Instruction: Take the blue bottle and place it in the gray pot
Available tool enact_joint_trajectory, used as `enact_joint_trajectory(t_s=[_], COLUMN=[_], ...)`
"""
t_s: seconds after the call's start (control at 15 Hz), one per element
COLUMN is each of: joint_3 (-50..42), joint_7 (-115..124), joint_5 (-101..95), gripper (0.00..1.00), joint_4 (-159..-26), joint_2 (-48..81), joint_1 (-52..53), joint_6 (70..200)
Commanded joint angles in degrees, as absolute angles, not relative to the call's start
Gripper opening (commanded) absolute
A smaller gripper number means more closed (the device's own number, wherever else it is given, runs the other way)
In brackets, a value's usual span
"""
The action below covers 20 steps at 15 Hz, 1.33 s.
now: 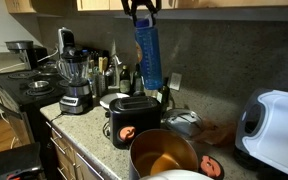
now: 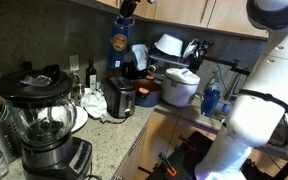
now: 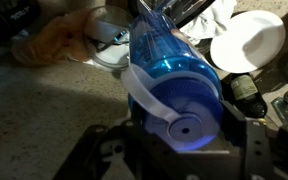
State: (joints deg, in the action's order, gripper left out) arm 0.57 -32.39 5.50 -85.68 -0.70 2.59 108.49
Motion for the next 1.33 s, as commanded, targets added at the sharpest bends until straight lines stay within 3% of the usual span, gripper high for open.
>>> enact_joint_trajectory(t_s=[0.0, 1.27], joint_3=[-1.0, -5.9], joint_7=[-29.4, -28.7], joint_5=[3.1, 1.3], gripper=[0.51, 0.51], joint_4=[-82.9, -90.6], joint_2=[1.1, 4.0], joint_1=[0.3, -6.7], joint_6=[108.6, 112.9])
